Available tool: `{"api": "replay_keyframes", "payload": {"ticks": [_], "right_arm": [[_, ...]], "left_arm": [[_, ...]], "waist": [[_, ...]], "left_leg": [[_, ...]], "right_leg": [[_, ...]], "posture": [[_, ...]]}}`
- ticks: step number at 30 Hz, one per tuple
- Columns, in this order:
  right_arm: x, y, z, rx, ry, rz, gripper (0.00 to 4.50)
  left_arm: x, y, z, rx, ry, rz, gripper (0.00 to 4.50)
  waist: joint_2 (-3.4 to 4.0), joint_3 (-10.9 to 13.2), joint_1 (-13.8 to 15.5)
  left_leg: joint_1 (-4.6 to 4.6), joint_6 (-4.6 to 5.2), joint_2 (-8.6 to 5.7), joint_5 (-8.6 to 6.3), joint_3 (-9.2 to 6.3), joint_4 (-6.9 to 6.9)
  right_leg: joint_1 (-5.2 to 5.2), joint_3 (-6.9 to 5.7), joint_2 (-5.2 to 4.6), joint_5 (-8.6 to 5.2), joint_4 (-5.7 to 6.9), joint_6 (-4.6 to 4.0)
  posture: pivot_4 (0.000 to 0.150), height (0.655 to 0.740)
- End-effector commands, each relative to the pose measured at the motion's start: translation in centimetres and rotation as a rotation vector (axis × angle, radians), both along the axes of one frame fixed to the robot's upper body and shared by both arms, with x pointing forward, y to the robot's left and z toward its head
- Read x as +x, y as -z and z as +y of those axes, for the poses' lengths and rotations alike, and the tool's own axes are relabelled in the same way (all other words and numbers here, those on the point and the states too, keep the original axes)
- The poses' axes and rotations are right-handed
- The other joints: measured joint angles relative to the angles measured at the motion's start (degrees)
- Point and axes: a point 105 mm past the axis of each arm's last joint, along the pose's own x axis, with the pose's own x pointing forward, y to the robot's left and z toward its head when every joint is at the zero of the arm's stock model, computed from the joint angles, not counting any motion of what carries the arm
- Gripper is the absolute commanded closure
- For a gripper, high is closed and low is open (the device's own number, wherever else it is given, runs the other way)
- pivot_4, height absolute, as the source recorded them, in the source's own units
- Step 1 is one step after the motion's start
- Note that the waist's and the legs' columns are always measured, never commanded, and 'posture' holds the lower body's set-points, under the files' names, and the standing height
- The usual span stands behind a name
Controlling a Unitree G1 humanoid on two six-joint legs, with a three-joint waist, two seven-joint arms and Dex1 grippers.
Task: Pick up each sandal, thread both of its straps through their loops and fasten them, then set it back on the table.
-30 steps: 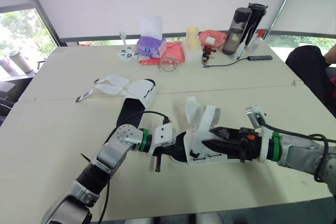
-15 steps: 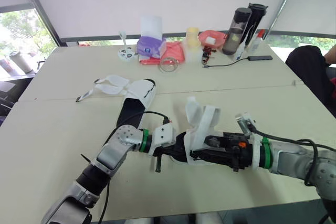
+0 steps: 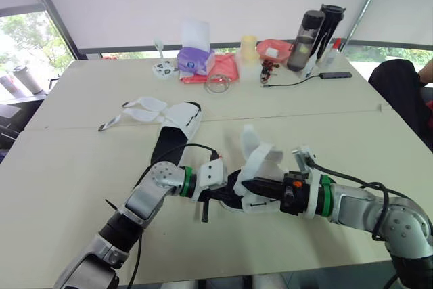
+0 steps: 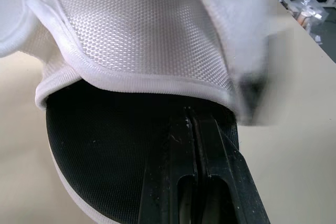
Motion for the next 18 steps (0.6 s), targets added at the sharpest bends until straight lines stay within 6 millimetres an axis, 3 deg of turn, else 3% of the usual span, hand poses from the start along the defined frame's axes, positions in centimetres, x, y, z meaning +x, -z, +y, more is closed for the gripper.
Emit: {"api": "replay_keyframes", "payload": {"ticks": [1,9,18], "right_arm": [[-0.2,-0.7,0.0,0.018,-0.005,-0.015,4.47],[-0.1,-3.2,-3.7,-0.043,-0.033,-0.104,4.47],[0.4,-2.7,-5.5,-0.162,-0.146,-0.057,4.47]], "left_arm": [[0.1,0.8,0.1,0.033,-0.028,0.003,4.50],[0.1,1.0,0.1,0.033,-0.029,0.007,4.50],[0.7,1.4,0.4,0.106,0.009,-0.099,4.50]], "waist": [[0.00,0.0,0.0],[0.00,0.0,0.8],[0.00,0.0,1.1]], "left_leg": [[0.00,0.00,0.00,0.00,0.00,0.00],[-0.01,0.00,0.00,0.00,0.01,0.01],[-0.02,0.00,0.02,0.00,0.03,0.02]], "right_leg": [[0.00,0.00,0.00,0.00,0.00,0.00],[-0.01,-0.01,0.02,0.00,0.00,0.01],[-0.01,-0.03,0.02,0.00,-0.01,-0.01]], "posture": [[0.150,0.7400],[0.150,0.7400],[0.150,0.7400]]}}
